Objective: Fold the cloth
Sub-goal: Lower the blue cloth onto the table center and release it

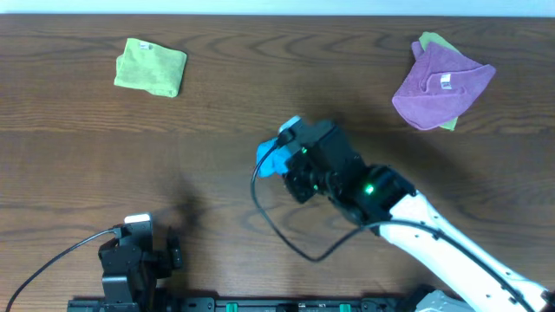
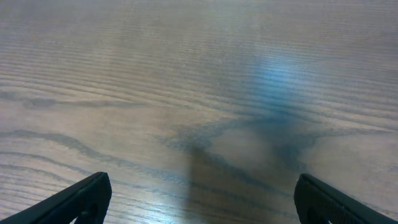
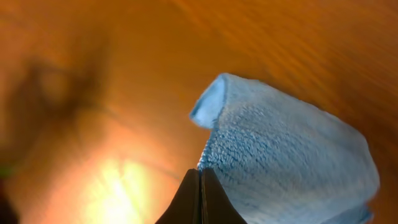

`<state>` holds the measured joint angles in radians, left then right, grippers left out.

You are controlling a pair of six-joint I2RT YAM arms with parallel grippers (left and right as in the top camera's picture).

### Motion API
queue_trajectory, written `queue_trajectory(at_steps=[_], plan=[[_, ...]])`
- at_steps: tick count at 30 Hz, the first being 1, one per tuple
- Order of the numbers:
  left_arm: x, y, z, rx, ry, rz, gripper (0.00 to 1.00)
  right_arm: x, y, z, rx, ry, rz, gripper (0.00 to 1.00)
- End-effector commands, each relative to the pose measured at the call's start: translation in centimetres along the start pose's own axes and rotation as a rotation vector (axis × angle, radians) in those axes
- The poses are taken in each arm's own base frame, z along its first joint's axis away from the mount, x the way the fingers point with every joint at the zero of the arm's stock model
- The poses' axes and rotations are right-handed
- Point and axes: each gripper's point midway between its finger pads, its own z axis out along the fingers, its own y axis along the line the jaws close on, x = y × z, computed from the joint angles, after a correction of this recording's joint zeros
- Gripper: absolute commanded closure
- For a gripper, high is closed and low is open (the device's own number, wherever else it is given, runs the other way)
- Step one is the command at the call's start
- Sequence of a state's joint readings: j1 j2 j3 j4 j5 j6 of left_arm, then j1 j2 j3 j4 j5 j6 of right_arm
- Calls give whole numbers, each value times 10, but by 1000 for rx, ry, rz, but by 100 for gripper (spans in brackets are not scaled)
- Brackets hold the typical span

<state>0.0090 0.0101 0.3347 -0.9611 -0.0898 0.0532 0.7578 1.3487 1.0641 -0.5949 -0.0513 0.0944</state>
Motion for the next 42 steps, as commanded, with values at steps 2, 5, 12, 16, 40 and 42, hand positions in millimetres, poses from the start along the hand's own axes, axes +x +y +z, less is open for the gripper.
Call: queue_trajectory(at_steps=[2,5,12,16,40,42], plan=[[16,3,3,-17,56,34,5,-24,34,-23,-58,-65,-71,99],[16,3,3,-17,56,34,5,-33,43,-29,-59,-92,-92,99],[16,3,3,-18,55,34,5,-53,-26,-32,248,-149,-86,99],[16,3,3,-18,55,34,5,-47,-99,-17,404,-87,-20,99],[15,3,3,-21,55,58,5,36,-184,8,258,152,427,31],[15,3,3,-21,54,71,5,44,-172,20,178,180,468,31]])
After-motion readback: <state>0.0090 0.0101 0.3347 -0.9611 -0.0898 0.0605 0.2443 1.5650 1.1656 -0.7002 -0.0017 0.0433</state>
